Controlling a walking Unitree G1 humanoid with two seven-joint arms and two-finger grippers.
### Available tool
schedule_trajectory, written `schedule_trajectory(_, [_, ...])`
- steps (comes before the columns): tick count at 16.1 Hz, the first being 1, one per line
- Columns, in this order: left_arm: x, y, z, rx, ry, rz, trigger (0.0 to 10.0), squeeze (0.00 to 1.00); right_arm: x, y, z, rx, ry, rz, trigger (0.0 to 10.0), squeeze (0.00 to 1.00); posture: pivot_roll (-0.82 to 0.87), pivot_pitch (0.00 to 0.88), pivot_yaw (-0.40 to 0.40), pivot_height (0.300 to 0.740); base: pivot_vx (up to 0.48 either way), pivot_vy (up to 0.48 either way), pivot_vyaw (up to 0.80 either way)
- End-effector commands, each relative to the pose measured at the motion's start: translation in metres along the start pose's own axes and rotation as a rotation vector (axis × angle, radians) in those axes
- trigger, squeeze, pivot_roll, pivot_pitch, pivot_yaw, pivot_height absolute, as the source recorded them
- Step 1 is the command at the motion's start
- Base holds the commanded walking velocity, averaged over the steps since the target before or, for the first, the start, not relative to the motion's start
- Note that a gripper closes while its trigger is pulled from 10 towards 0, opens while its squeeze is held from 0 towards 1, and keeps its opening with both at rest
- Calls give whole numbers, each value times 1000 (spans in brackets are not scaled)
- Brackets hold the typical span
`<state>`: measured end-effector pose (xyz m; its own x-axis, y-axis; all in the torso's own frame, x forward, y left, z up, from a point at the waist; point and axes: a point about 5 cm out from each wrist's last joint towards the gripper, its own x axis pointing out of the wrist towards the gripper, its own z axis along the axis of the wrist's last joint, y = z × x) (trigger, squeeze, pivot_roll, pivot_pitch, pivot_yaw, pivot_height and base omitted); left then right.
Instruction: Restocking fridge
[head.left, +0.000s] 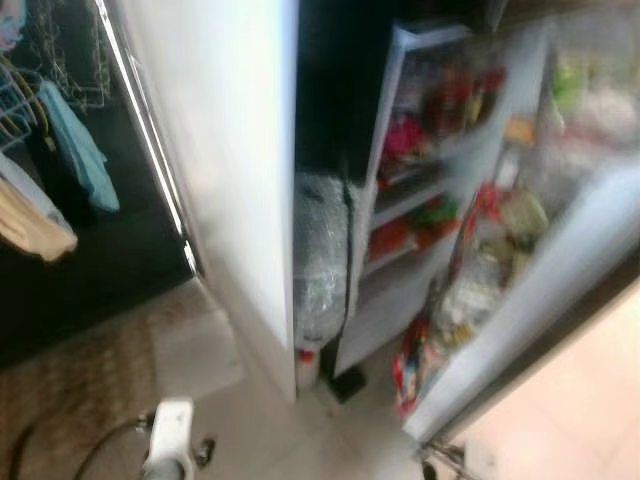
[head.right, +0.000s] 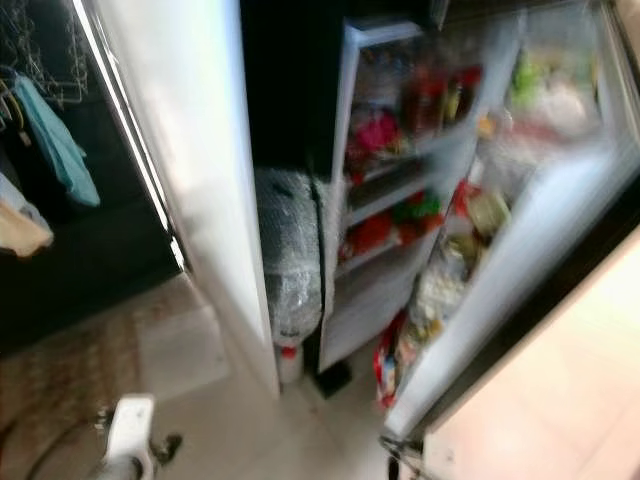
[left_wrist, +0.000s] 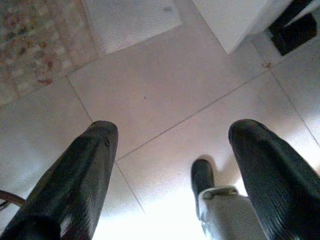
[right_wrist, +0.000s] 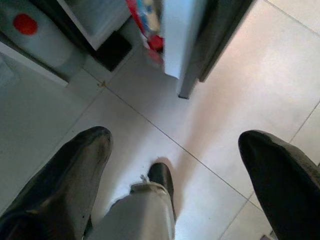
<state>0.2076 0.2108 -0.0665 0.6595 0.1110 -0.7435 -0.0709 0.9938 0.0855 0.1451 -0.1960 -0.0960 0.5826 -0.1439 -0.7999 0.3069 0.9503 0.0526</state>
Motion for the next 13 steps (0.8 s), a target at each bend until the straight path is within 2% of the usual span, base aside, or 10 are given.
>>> schedule_trajectory(1, [0,1,1,20,-7,-1,10000,0,0,-1,0,-3,2,-7,10000,0,-95,7,1,740,0,0,0])
schedule_trajectory(2, [0,1,1,22,-8,-1,10000,0,0,-1,0,-6,-3,-13,10000,0,-95,7,1,740,0,0,0])
schedule_trajectory(4, [0,2,2,27,-14,-1,10000,0,-1,-3,2,48,-51,-63,10000,0,-94,14,1,740,0,0,0])
schedule_trajectory(7, [0,2,2,36,-18,-1,10000,0,-3,-6,8,58,-138,-133,10000,0,-105,17,3,740,0,0,0])
schedule_trajectory(10, [0,2,3,40,-23,-2,10000,0,-6,-9,8,111,-186,-234,10000,0,-107,23,5,740,0,0,0])
schedule_trajectory(12, [0,1,3,44,-26,-6,10000,0,-8,-9,8,183,-217,-258,10000,0,-114,26,8,740,0,0,0])
schedule_trajectory(13, [0,1,3,45,-26,-7,10000,0,-8,-9,9,187,-220,-259,10000,0,-117,25,10,740,0,0,0])
